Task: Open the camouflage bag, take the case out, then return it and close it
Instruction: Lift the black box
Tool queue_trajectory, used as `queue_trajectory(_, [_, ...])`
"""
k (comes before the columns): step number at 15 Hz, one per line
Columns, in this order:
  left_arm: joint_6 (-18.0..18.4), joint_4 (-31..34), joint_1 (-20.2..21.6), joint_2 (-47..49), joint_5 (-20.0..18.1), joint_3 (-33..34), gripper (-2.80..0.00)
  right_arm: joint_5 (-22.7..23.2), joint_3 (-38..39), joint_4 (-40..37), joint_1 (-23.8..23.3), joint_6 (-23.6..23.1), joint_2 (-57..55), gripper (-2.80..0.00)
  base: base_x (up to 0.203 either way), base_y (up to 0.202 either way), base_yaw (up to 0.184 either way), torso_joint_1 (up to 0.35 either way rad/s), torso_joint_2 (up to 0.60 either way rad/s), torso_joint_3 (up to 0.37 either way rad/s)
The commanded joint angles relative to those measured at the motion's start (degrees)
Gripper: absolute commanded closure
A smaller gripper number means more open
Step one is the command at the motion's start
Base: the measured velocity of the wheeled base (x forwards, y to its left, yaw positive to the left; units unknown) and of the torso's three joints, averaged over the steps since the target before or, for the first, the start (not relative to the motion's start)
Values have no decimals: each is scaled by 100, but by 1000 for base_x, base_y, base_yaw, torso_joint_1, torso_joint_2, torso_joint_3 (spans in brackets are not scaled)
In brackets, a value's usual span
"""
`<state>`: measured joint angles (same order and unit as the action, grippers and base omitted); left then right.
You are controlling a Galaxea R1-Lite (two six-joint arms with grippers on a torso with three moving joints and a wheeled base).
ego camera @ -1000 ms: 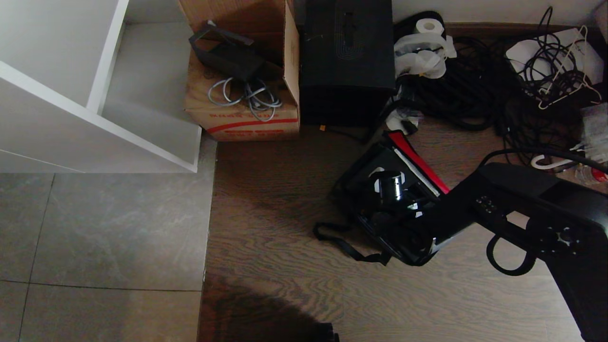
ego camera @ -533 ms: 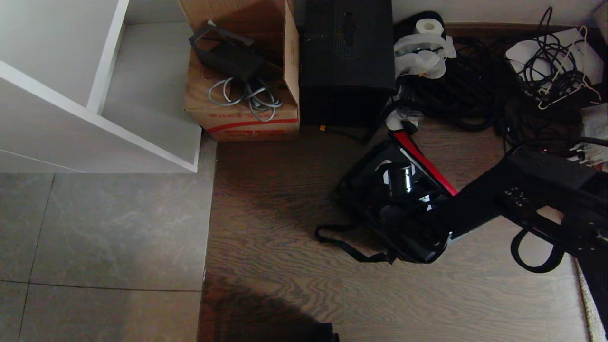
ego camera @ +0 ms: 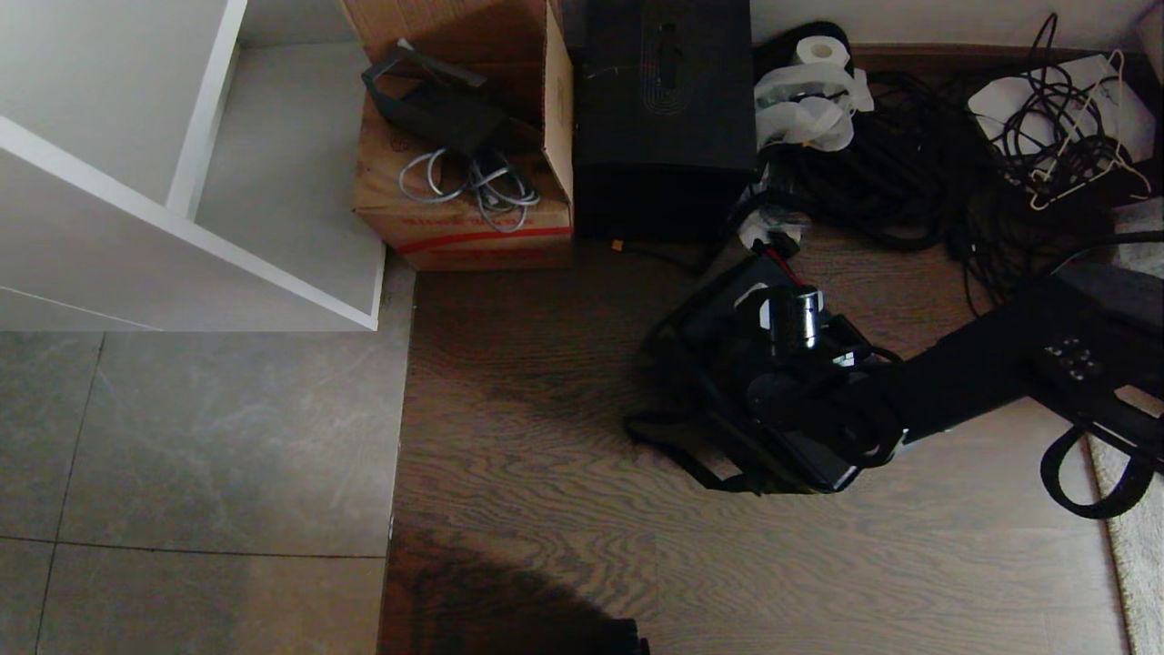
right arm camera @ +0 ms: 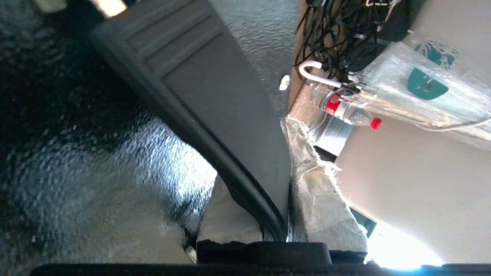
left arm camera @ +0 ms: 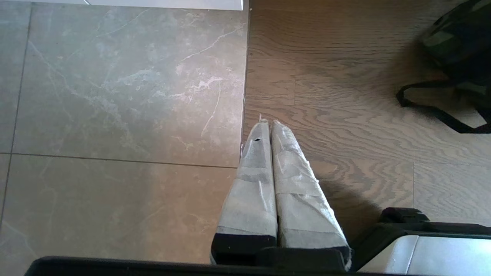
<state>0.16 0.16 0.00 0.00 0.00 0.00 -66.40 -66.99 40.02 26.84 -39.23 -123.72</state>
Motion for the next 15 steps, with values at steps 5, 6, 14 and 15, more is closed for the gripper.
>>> queue_trajectory(5, [2, 1, 0, 9, 0, 0, 0, 133, -473, 36, -3, 347, -797, 0, 0, 0, 0, 0, 0, 0])
queue_trajectory(6, [2, 1, 0, 9, 0, 0, 0, 169, -631, 42, -3, 406, -923, 0, 0, 0, 0, 0, 0, 0])
queue_trajectory(14, [2, 1, 0, 9, 0, 0, 0, 401, -912, -47, -3, 917, -1257, 0, 0, 0, 0, 0, 0, 0])
queue_trajectory(15, [2, 1, 0, 9, 0, 0, 0, 455, -890, -102, -3, 921, -1199, 0, 0, 0, 0, 0, 0, 0])
